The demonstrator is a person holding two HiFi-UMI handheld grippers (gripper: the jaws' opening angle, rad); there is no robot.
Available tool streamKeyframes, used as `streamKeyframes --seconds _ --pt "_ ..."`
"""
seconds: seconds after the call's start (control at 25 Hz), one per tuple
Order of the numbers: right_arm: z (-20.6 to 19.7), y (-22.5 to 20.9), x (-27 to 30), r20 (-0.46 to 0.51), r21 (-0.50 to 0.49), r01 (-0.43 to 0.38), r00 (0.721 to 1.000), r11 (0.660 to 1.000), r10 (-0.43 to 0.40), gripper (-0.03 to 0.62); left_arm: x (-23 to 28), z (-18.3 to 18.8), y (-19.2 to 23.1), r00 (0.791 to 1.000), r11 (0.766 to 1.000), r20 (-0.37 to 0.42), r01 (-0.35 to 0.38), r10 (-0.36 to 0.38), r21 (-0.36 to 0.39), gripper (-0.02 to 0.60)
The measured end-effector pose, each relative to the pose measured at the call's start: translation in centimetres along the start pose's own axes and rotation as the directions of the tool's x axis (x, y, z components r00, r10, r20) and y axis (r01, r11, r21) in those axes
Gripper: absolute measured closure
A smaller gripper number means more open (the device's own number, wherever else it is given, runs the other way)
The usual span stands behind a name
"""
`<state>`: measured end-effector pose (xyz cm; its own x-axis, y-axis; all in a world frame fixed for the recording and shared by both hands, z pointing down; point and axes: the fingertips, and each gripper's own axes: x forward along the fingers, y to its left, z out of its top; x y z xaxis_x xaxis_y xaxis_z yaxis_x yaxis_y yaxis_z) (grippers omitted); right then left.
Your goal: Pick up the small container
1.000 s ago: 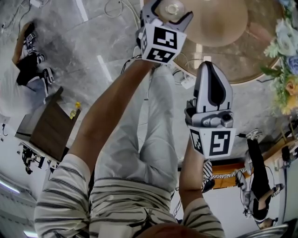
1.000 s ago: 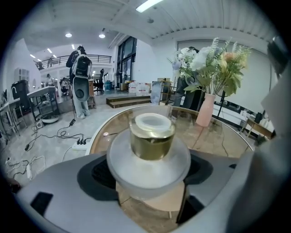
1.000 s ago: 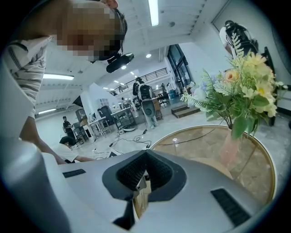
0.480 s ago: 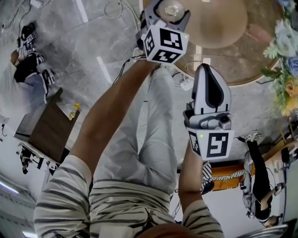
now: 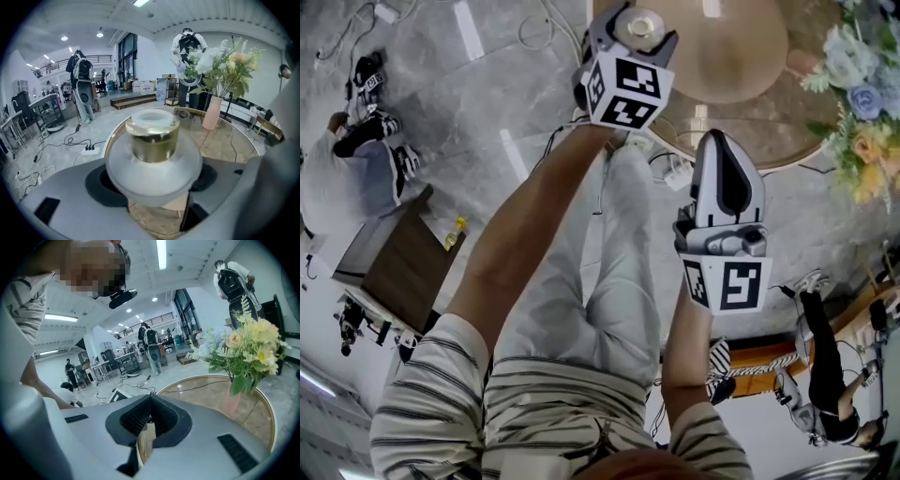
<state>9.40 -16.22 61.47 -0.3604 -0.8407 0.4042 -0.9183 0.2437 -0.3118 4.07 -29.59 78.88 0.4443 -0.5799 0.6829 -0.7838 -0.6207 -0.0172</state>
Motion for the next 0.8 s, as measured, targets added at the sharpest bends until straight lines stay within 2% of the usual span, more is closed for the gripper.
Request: streamKeyframes --seconds 0.16,0.36,0.56,0.8 --pt "1.7 0.4 -1.0 0.012 -0.014 0.001 1.000 1.000 -0.001 0.583 -2.4 1.8 -0.4 1.000 1.000 0.013 0.005 -0.005 0.001 0.253" --pt "4.3 1.6 -2.6 0.016 -0.082 0.001 1.000 0.997 0.001 0.583 -6.3 4.0 -0.5 1.000 0.997 0.010 -0.002 0.003 -0.072 0.253" --pt "7.6 2.7 -4.2 0.042 -0.078 -0.009 0.999 0.997 0.012 0.583 -10.6 6.8 -0.1 1.000 0.993 0.024 -0.014 0.017 -0.120 0.253" --pt "13.2 5.2 -6.7 0.104 -0.032 -0.014 0.994 0.999 0.017 0.583 -16.8 11.0 0.7 0.997 0.996 0.073 -0.026 0.032 -0.087 0.253"
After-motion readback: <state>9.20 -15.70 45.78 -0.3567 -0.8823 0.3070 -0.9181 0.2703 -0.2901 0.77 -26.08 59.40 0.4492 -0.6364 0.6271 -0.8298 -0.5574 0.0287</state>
